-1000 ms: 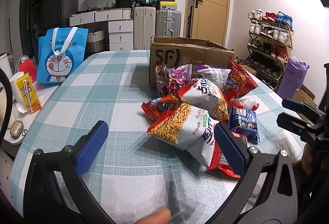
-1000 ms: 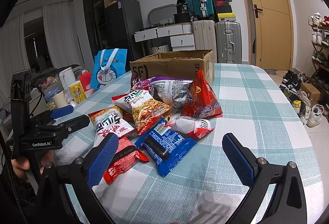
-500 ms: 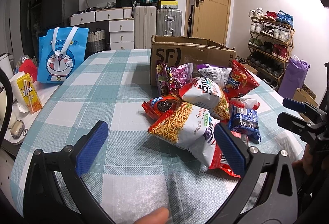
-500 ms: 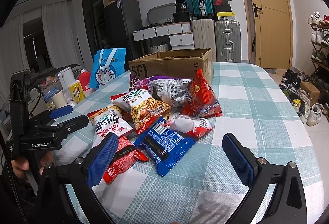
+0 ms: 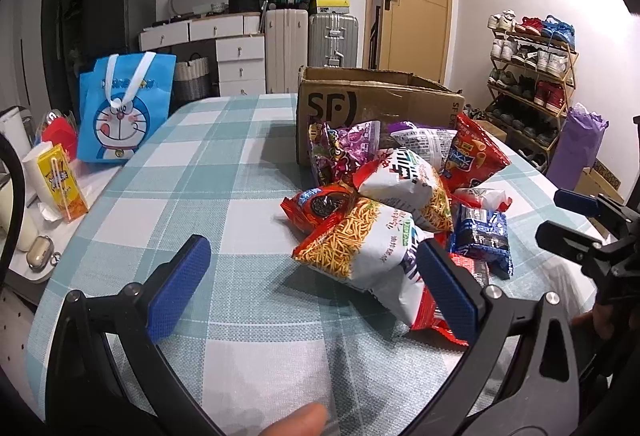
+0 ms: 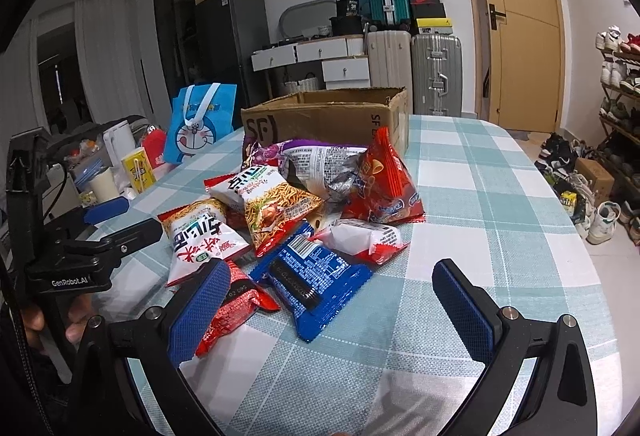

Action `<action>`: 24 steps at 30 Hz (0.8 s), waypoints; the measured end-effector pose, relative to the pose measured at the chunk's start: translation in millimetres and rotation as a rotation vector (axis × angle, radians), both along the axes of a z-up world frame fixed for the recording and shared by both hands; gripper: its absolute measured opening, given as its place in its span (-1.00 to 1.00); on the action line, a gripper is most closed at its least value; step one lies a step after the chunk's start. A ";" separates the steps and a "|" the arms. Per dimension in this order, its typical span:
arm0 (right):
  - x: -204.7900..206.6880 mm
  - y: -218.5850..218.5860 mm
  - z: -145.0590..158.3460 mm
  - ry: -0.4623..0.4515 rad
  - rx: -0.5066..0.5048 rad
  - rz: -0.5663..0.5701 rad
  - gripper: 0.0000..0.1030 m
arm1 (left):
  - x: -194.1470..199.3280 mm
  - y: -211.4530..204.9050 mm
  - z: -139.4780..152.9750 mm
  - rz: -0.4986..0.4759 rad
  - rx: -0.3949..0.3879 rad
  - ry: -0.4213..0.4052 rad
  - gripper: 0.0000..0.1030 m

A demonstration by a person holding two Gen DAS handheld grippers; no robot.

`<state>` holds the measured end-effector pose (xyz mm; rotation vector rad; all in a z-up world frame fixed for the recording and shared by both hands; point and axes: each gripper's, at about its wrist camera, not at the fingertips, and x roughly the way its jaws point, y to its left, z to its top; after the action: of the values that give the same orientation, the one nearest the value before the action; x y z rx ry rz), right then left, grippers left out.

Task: Organize snacks
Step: 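Grasp the blue biscuit pack with the right gripper while the left grasps the noodle snack bag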

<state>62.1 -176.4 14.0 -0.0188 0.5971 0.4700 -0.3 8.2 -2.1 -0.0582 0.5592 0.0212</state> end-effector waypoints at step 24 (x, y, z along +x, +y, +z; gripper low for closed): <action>49.0 32.2 -21.1 0.243 -0.105 -0.053 0.99 | 37.6 -17.1 4.0 -0.122 0.014 0.104 0.99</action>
<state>111.2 -144.2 -7.1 -0.0466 0.8583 0.3913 37.3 -8.9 1.9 -0.0088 0.6654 -0.0913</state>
